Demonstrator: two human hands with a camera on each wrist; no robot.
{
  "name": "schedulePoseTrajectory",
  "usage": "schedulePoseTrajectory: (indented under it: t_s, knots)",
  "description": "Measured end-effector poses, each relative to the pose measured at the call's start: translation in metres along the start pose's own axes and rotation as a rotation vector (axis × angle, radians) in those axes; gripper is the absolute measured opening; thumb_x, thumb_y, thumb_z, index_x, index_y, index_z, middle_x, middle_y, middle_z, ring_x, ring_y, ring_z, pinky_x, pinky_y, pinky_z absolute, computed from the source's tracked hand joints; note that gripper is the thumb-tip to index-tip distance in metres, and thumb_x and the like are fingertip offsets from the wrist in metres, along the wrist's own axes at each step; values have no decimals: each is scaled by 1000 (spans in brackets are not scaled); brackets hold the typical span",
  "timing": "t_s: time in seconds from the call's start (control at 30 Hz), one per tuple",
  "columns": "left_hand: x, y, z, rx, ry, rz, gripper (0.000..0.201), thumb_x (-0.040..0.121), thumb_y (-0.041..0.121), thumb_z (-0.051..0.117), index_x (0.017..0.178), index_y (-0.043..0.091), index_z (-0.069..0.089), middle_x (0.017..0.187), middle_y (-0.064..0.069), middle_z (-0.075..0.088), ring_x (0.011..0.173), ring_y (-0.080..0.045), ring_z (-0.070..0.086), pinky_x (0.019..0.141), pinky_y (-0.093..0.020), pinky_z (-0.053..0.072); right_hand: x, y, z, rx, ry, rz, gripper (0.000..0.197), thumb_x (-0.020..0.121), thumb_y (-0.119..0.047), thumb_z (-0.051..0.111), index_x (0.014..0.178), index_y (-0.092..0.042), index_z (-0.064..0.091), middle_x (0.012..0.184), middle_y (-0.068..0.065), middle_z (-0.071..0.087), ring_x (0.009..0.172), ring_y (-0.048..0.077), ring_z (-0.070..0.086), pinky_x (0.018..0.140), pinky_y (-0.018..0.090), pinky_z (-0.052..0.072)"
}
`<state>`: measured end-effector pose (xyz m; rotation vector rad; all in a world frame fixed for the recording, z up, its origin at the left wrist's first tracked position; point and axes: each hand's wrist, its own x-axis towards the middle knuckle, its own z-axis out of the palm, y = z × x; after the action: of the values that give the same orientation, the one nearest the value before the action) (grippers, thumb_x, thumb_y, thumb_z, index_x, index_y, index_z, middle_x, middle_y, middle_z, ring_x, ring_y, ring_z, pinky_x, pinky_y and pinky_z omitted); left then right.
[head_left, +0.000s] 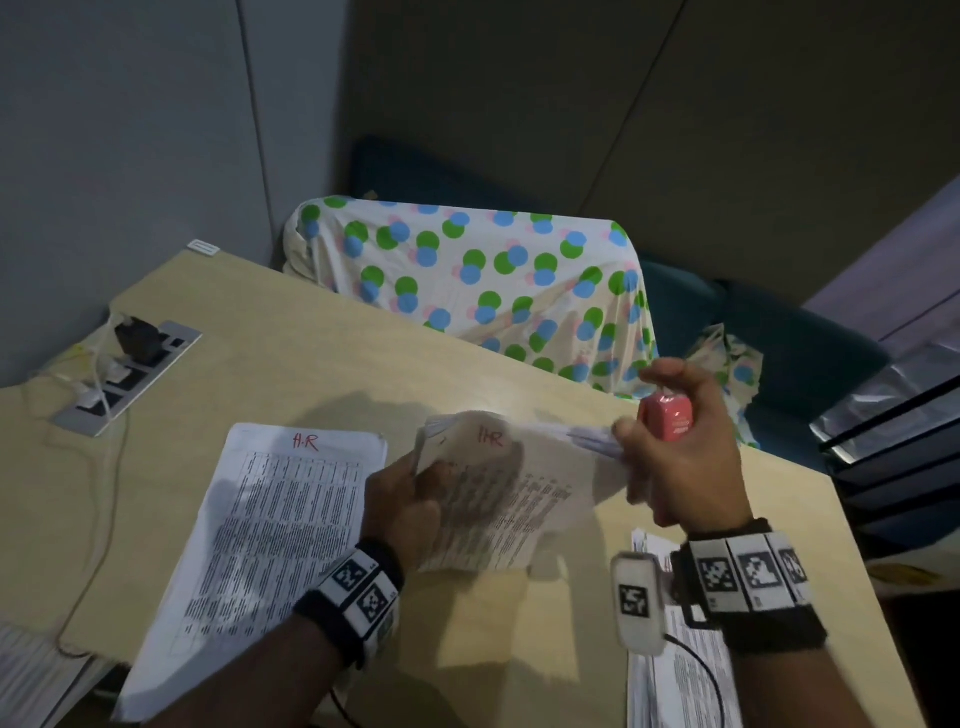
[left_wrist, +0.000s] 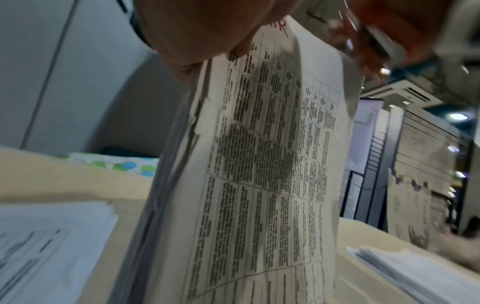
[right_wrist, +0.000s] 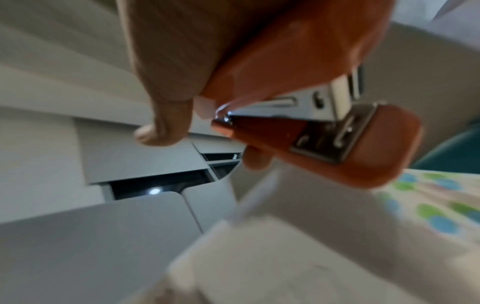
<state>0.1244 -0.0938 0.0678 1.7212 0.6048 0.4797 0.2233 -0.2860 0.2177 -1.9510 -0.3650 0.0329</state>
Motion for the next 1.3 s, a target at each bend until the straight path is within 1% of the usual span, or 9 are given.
schedulePoseTrajectory:
  t_s: [0.2,0.27,0.37,0.43,0.53,0.63,0.8,1.07,1.3]
  knots:
    - [3,7,-2,-42,13,39,23,86,42,49,70,27,56,70,2,65,63,-11,62,59,-41,60,-5,62,-5,105,-116,261,104,43,-9,85,136,-35,44,121,-1,59,53,26,63,36,30,47]
    - [3,6,-1,-18,-32,95,25,80,53,43,67,32,51,67,3,62,61,-9,60,56,-39,58,-6,75,5,141,-121,322,97,46,-12,84,134,-29,48,108,0,66,49,30,59,35,29,44]
    - [6,2,0,-37,-95,74,16,91,28,53,75,32,54,77,10,63,75,-16,64,58,-27,54,-4,86,15,164,-20,259,38,68,-4,80,103,-6,64,61,12,65,40,28,50,32,37,44]
    - [9,1,-3,-57,-118,144,12,91,21,56,89,33,54,85,13,62,81,-11,63,63,-23,55,-3,93,15,159,52,237,17,77,5,74,88,0,63,54,16,59,40,26,49,35,35,45]
    - [14,9,-8,-218,-126,257,30,88,33,55,113,46,45,98,9,60,88,-3,64,65,-18,57,-5,94,14,105,55,207,15,78,8,72,87,1,62,55,17,59,37,24,49,34,33,43]
    - [19,12,-4,-222,-74,429,45,86,45,46,128,32,35,102,8,56,91,6,59,67,-8,51,-4,97,16,92,62,199,16,78,7,73,89,2,63,55,15,61,38,23,49,36,34,43]
    - [22,6,3,-119,-19,608,22,96,36,35,101,18,48,93,12,49,85,3,52,65,-12,44,-3,102,18,109,44,209,20,76,5,76,89,-3,63,59,21,59,42,28,46,40,38,43]
    - [23,23,14,-179,66,610,36,93,45,39,86,10,45,81,12,41,74,4,47,67,-7,40,-7,102,21,29,123,115,17,79,-2,77,83,-10,62,54,18,60,39,30,48,36,49,44]
    - [21,21,18,-206,71,579,35,90,51,41,94,17,45,90,9,46,81,2,50,69,-9,42,-15,107,29,-34,124,77,35,64,-49,76,88,-26,64,67,6,69,49,24,59,52,35,53]
